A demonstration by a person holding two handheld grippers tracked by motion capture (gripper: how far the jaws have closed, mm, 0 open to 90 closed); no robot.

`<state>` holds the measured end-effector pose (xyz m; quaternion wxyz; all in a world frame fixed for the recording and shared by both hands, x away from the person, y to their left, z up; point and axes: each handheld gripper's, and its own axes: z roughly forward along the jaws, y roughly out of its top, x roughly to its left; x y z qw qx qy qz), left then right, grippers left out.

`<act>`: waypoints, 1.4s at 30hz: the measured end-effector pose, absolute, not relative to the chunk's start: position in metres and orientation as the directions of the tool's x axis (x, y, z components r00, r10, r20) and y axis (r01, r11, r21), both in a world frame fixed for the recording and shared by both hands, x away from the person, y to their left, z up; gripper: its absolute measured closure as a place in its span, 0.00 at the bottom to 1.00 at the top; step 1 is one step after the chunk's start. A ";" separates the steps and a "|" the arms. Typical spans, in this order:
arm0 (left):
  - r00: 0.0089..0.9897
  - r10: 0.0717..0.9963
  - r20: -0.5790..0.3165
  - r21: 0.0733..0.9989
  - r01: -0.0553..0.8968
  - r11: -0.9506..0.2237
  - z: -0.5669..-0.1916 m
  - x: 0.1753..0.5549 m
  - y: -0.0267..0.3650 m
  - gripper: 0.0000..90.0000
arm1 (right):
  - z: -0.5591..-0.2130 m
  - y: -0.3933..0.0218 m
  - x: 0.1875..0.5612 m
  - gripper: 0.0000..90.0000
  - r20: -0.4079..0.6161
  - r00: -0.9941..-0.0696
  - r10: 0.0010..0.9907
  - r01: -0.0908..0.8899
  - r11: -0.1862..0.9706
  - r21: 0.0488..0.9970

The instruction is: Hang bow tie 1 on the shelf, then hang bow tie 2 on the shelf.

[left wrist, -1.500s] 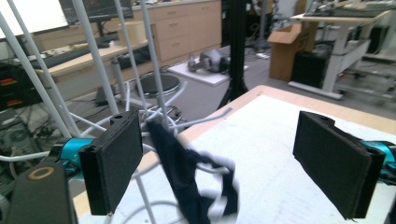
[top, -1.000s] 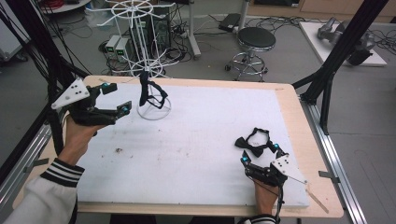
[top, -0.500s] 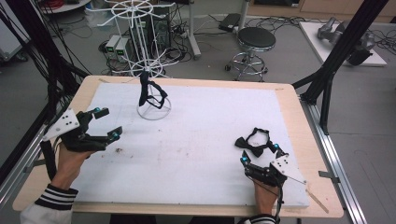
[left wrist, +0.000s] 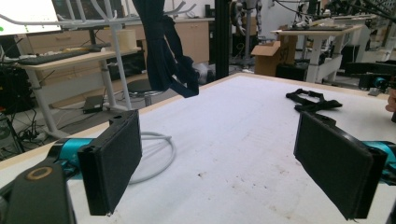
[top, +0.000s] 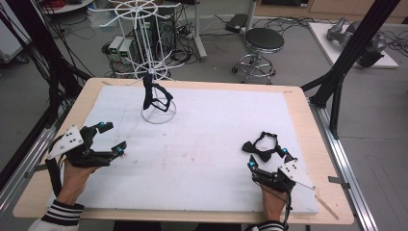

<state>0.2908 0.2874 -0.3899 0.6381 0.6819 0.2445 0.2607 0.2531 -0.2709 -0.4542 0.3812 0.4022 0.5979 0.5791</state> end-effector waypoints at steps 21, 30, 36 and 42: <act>0.753 0.657 0.039 0.998 0.004 -0.065 -0.392 0.293 0.288 0.17 | -0.453 -0.272 0.256 0.04 0.033 -0.404 0.914 0.070 -0.005 0.998; 0.773 0.634 0.036 0.998 0.010 -0.069 -0.393 0.296 0.285 0.17 | -0.442 -0.283 0.261 0.04 0.045 -0.419 0.907 0.087 -0.009 0.996; 0.777 0.628 0.036 0.997 0.013 -0.073 -0.395 0.297 0.284 0.17 | -0.424 -0.295 0.266 0.04 0.031 -0.448 0.893 0.113 0.022 0.993; 0.779 0.626 0.035 0.997 0.013 -0.073 -0.395 0.297 0.285 0.17 | -0.407 -0.302 0.273 0.04 0.009 -0.491 0.871 0.156 0.078 0.985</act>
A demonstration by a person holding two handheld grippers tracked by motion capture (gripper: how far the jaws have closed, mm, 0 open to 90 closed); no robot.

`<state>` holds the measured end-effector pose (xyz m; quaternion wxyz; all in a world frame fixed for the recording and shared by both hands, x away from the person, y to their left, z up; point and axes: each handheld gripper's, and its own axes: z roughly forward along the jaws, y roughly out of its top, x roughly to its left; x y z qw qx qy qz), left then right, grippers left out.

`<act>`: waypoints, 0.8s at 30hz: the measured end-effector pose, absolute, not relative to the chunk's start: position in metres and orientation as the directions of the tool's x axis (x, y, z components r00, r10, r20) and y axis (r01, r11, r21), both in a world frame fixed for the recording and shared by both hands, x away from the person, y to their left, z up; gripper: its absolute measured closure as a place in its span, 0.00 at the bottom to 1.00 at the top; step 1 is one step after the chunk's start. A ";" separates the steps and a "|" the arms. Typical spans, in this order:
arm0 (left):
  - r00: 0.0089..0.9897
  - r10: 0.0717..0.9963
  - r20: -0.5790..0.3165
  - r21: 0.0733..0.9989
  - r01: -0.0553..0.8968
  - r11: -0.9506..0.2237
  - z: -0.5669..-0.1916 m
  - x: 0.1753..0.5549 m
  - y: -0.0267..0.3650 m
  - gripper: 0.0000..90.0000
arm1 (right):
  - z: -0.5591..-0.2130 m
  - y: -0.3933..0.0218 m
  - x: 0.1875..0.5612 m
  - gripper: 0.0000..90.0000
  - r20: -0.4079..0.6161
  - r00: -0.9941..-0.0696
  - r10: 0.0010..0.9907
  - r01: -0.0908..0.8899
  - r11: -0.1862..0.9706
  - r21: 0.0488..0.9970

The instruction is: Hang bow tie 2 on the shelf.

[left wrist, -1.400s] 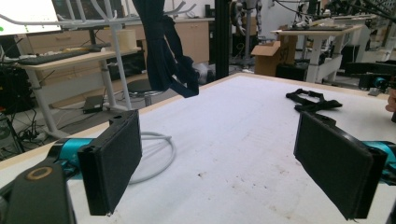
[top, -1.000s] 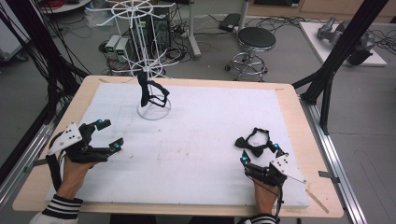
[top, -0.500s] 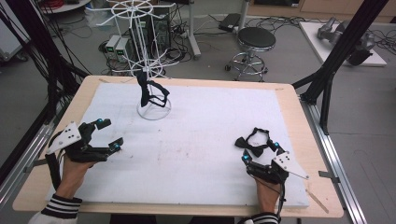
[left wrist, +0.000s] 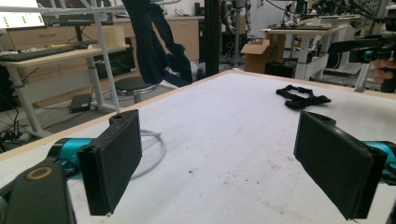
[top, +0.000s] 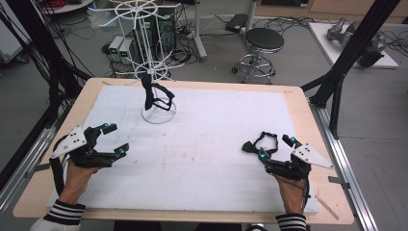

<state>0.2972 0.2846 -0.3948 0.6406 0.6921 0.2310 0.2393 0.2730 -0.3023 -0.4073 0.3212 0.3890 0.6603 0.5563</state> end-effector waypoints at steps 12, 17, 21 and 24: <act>0.794 0.608 0.033 0.997 0.016 -0.076 -0.397 0.298 0.282 0.17 | -0.384 -0.305 0.292 0.04 -0.064 -0.595 0.801 0.256 0.264 0.930; 0.798 0.602 0.033 0.997 0.018 -0.079 -0.398 0.298 0.280 0.17 | -0.381 -0.309 0.301 0.04 -0.038 -0.624 0.781 0.312 0.293 0.904; 0.800 0.600 0.031 0.997 0.021 -0.080 -0.398 0.299 0.279 0.17 | -0.383 -0.309 0.308 0.04 -0.033 -0.659 0.752 0.357 0.351 0.866; 0.802 0.597 0.033 0.996 0.021 -0.082 -0.398 0.299 0.279 0.17 | -0.384 -0.310 0.311 0.05 -0.034 -0.678 0.735 0.381 0.390 0.838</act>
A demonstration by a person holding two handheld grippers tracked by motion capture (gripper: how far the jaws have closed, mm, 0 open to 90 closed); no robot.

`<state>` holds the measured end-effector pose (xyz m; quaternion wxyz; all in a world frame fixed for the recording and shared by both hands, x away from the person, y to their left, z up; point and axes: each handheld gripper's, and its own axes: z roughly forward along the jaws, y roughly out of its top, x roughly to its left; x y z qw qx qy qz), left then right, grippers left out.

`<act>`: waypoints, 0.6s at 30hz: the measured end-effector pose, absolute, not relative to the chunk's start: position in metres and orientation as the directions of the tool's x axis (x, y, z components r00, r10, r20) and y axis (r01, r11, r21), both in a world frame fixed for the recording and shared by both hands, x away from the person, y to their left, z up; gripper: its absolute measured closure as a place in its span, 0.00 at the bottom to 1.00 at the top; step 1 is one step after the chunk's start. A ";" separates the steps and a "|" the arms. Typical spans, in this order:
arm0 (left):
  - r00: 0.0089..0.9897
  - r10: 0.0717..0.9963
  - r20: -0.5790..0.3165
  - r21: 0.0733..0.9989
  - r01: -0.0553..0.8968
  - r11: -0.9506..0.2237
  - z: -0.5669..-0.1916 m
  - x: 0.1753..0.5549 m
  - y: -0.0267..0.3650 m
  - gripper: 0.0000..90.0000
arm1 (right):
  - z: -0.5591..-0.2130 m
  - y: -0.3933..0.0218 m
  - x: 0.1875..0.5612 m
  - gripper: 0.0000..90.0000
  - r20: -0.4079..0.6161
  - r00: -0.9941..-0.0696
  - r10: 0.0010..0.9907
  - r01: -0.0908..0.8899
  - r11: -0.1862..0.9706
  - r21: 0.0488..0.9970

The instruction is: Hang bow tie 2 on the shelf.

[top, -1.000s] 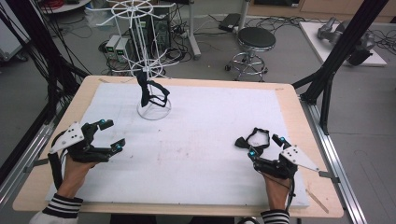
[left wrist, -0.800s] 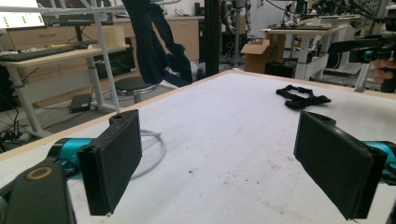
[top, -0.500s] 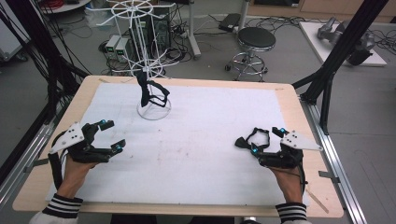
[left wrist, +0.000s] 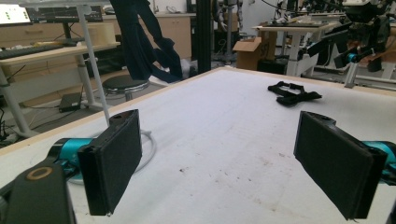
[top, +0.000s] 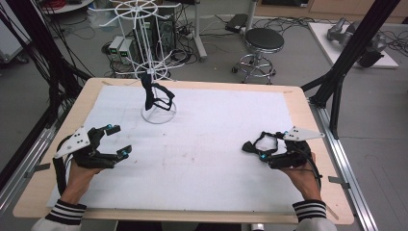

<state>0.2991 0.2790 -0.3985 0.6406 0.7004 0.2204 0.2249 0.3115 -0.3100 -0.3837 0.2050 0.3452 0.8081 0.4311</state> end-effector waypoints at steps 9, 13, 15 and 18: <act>0.805 0.592 0.031 0.996 0.022 -0.083 -0.399 0.299 0.278 0.17 | -0.385 -0.315 0.321 0.07 -0.032 -0.698 0.715 0.419 0.445 0.791; 0.806 0.592 0.026 0.997 0.024 -0.077 -0.399 0.300 0.278 0.17 | -0.388 -0.316 0.324 0.08 -0.021 -0.699 0.715 0.456 0.468 0.757; 0.807 0.590 0.027 0.997 0.024 -0.078 -0.399 0.300 0.278 0.17 | -0.390 -0.316 0.325 0.09 -0.025 -0.703 0.711 0.464 0.485 0.741; 0.810 0.586 0.029 0.997 0.022 -0.081 -0.399 0.300 0.278 0.17 | -0.393 -0.317 0.328 0.12 -0.030 -0.708 0.705 0.479 0.512 0.713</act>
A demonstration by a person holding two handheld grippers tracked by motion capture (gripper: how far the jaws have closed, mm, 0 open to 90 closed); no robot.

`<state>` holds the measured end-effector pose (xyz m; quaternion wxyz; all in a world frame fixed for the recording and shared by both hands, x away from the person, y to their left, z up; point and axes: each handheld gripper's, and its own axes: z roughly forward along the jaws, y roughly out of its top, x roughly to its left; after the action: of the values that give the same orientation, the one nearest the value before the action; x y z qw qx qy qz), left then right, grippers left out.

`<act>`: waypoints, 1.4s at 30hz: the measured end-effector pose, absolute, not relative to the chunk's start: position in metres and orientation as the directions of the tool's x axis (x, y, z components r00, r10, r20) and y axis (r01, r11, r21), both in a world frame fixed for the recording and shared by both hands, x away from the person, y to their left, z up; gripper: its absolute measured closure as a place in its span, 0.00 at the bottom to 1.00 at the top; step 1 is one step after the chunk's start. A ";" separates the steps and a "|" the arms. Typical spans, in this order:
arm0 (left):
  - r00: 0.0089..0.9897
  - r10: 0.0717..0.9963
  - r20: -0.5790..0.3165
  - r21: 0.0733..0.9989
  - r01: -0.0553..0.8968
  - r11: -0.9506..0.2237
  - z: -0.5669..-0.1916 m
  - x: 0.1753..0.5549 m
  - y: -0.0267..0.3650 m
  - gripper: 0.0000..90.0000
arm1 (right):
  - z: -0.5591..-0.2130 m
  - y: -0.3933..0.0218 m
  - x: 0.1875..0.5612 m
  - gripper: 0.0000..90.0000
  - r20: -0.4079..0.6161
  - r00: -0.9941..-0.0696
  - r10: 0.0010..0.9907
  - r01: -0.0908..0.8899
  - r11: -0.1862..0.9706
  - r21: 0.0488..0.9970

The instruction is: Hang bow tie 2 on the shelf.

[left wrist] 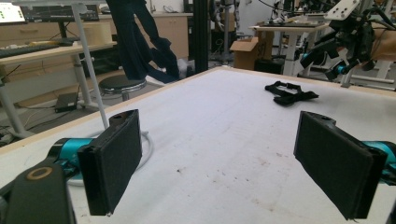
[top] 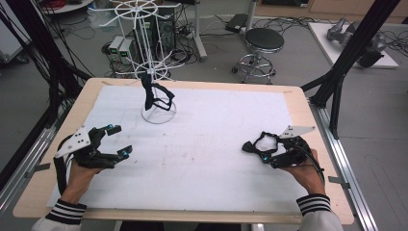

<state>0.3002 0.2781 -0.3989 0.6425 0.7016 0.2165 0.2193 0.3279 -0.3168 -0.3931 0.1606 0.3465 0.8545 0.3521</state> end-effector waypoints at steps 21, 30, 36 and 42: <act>0.825 0.564 0.024 0.996 0.030 -0.086 -0.400 0.302 0.274 0.17 | -0.411 -0.311 0.340 0.37 -0.022 -0.739 0.673 0.545 0.617 0.568; 0.822 0.570 0.019 0.997 0.030 -0.076 -0.400 0.302 0.276 0.17 | -0.417 -0.307 0.345 0.45 -0.032 -0.747 0.664 0.558 0.653 0.513; 0.821 0.570 0.020 0.997 0.029 -0.076 -0.400 0.302 0.275 0.17 | -0.420 -0.305 0.347 0.52 -0.046 -0.752 0.658 0.556 0.670 0.491; 0.821 0.571 0.020 0.997 0.029 -0.077 -0.400 0.302 0.275 0.17 | -0.420 -0.306 0.347 0.65 -0.054 -0.762 0.645 0.546 0.685 0.483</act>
<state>0.3020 0.2753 -0.3999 0.6452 0.7030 0.2133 0.2100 0.3473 -0.3056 -0.4196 0.1105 0.3267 0.9112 0.2254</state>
